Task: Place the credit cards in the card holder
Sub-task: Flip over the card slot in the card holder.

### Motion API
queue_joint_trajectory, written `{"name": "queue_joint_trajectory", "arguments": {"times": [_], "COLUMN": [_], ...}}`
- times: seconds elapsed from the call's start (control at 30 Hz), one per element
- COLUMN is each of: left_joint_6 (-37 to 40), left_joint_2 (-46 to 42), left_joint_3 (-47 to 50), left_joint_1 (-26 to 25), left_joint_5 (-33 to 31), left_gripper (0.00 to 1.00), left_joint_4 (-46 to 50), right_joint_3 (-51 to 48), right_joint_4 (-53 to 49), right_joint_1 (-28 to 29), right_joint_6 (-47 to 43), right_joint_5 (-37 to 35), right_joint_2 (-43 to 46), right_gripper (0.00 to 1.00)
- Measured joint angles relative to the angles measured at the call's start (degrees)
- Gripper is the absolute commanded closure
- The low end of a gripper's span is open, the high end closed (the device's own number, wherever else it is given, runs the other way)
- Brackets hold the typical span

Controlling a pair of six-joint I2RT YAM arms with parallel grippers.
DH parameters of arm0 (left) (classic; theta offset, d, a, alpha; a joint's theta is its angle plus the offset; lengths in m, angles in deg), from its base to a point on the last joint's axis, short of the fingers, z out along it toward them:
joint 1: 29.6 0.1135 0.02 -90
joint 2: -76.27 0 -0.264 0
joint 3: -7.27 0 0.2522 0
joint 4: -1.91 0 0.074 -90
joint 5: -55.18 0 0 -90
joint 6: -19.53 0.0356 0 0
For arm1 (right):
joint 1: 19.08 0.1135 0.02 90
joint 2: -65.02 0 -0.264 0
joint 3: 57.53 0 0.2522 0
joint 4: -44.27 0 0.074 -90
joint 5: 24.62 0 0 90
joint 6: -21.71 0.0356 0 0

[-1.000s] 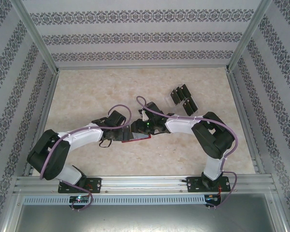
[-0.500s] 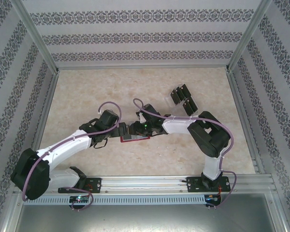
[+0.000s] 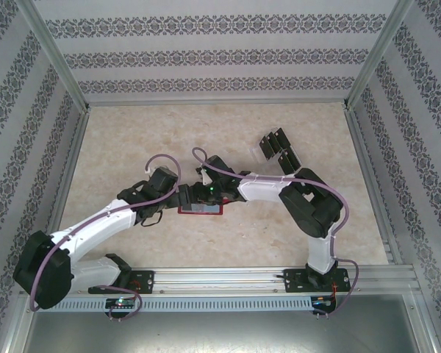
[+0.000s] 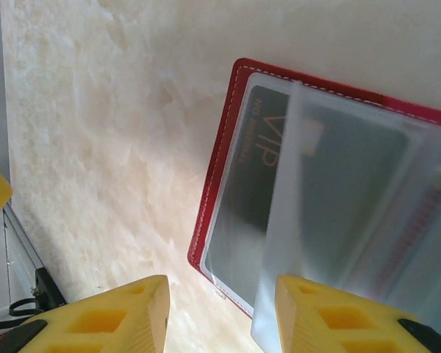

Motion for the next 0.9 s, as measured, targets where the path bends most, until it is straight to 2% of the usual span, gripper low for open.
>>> {"name": "queue_joint_trajectory", "arguments": {"times": [0.33, 0.7, 0.9], "left_joint_6": [-1.05, -1.60, -2.01], "left_joint_2": [-6.54, -7.87, -8.76], "left_joint_3": [0.00, -0.17, -1.01], "left_joint_1": [0.00, 0.42, 0.83], "left_joint_5": [-3.48, -7.26, -9.27], "left_gripper": [0.00, 0.00, 0.00], "left_joint_4": [1.16, 3.06, 4.37], "right_joint_3": [8.09, 19.12, 28.52], "right_joint_4": [-3.61, -10.38, -13.18], "right_joint_1": [2.27, 2.38, 2.38], "right_joint_6": [-0.26, -3.13, -4.63], "right_joint_5": [1.53, 3.91, 6.34], "right_joint_2": [-4.83, -11.41, -17.18], "right_gripper": [0.57, 0.57, 0.58]}}
